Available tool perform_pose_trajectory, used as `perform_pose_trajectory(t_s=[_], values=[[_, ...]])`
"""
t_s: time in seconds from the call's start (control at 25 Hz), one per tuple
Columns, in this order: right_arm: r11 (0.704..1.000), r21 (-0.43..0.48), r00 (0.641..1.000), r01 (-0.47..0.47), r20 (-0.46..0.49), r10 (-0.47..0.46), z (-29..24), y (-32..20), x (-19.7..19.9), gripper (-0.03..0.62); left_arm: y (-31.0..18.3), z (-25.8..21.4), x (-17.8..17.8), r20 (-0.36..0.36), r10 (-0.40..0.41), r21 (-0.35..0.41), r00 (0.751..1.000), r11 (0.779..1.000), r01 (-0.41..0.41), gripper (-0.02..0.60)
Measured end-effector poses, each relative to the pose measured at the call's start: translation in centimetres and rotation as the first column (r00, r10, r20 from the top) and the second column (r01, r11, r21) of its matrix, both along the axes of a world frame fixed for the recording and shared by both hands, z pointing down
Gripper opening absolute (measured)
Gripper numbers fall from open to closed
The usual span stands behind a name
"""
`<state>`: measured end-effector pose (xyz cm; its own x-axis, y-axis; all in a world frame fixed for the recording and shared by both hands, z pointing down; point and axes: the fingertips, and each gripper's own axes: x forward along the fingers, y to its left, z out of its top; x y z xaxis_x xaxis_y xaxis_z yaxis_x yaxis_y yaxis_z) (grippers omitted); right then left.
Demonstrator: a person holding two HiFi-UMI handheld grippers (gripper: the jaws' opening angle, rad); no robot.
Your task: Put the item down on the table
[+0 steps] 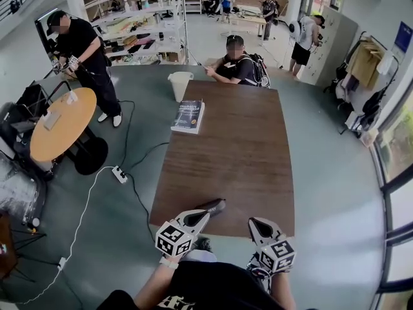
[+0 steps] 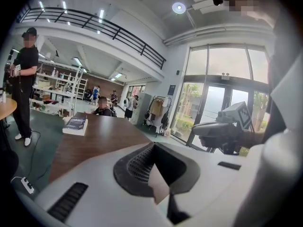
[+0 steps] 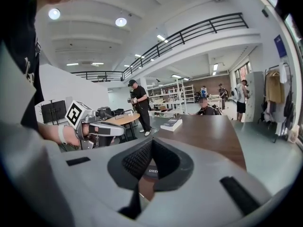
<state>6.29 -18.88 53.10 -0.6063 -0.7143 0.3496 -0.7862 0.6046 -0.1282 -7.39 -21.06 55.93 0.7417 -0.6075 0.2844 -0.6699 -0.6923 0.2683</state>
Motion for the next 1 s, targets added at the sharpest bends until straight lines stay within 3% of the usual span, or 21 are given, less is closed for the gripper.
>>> perform_pose_trajectory(t_s=[0.6,0.8,1.0], values=[[0.998,-0.027,0.998,-0.061,0.024,0.062,1.0,12.1,4.5,-0.012,11.1,-1.2,3.1,0.046,0.024,0.007,0.999,1.000,-0.024,0.006],[0.995,-0.049,0.990,-0.087,0.107,0.092,1.1,15.7,5.4,-0.012,14.6,-1.2,3.8,0.054,0.033,0.005,0.998,0.999,-0.033,0.006],[0.994,-0.049,0.987,-0.101,0.118,0.106,1.4,19.4,5.5,-0.012,17.8,-1.4,4.4,0.056,0.060,0.015,0.997,0.998,-0.061,0.006]])
